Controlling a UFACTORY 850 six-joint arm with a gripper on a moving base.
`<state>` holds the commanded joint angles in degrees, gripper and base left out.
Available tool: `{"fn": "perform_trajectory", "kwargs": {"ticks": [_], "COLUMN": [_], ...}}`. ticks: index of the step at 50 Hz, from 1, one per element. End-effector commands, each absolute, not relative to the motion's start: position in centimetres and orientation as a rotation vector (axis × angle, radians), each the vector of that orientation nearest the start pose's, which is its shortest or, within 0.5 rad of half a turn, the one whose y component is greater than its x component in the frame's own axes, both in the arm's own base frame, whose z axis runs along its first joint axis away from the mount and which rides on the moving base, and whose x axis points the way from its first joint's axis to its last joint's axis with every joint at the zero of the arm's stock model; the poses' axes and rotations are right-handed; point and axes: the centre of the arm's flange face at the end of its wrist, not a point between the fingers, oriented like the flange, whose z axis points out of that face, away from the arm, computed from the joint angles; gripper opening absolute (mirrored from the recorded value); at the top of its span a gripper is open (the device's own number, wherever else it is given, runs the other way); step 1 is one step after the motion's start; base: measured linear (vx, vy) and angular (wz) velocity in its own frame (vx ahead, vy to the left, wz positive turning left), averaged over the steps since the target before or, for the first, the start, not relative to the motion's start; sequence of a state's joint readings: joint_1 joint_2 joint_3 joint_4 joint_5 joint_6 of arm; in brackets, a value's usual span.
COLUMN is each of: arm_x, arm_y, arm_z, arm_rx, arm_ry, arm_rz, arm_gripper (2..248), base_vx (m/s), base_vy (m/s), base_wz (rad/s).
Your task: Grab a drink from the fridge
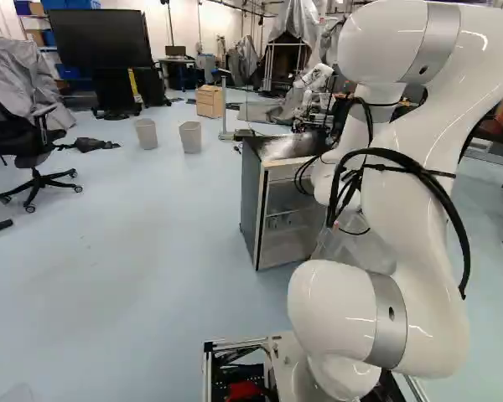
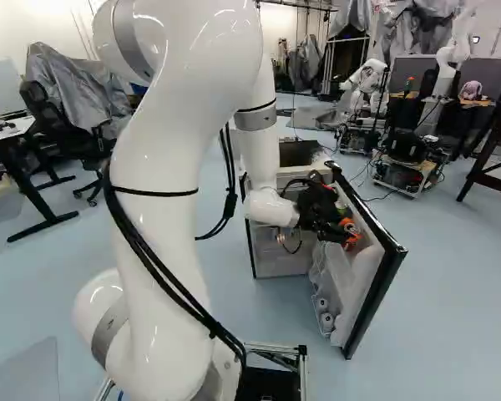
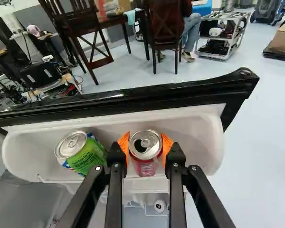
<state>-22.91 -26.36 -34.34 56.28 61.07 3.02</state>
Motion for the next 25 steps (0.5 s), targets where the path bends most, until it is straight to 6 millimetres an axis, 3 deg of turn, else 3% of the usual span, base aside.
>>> {"fn": "perform_trajectory", "kwargs": {"ticks": [25], "arm_x": [35.8], "arm_y": [-19.3], "arm_z": [28.5], "arm_rx": [1.644], "arm_ry": [-1.42], "arm_rz": [1.287], "arm_gripper": [91], "base_vx": [0.0], "base_vy": [0.0], "base_wz": [0.0]}}
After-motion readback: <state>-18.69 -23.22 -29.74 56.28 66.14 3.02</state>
